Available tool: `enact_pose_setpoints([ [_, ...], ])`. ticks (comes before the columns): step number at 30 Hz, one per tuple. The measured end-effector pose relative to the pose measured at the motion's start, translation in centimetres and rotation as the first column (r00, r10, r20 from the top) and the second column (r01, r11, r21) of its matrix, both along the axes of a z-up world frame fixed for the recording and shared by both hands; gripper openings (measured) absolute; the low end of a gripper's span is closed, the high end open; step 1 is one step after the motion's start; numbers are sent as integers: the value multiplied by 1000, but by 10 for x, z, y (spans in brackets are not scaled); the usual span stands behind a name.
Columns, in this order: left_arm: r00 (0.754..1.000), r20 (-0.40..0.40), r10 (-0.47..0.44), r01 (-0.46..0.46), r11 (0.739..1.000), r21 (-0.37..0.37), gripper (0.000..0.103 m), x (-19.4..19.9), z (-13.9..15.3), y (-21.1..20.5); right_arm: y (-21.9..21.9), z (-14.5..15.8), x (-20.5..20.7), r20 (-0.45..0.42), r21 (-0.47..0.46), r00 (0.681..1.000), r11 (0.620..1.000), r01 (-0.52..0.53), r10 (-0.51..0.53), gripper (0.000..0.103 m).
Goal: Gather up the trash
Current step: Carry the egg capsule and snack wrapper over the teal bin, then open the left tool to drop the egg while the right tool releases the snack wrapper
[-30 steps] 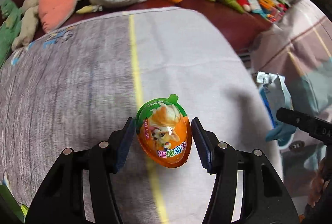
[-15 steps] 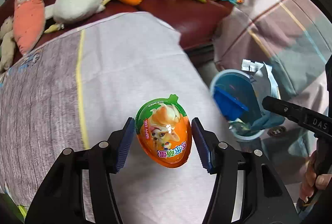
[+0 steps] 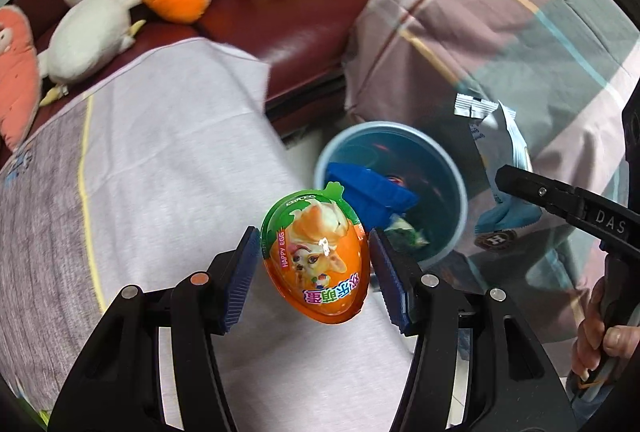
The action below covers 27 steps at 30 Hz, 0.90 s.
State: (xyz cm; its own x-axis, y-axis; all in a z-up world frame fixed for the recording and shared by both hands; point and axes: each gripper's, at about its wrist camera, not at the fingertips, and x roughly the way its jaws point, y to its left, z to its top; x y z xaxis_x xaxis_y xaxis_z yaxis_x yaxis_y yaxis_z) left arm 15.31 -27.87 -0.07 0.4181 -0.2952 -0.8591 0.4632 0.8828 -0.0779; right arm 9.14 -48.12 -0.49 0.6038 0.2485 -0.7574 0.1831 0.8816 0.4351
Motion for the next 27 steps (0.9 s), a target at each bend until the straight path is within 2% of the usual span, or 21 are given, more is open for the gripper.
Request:
enact_pose_setpoints([
  [11, 997, -30, -75, 75, 997, -12, 57, 2, -7, -49, -46, -1, -11, -10, -21, 998, 998, 54, -54, 35],
  [27, 979, -132, -157, 154, 988, -32, 58, 23, -54, -97, -67, -22, 16, -76, -48, 994, 996, 75, -78, 35],
])
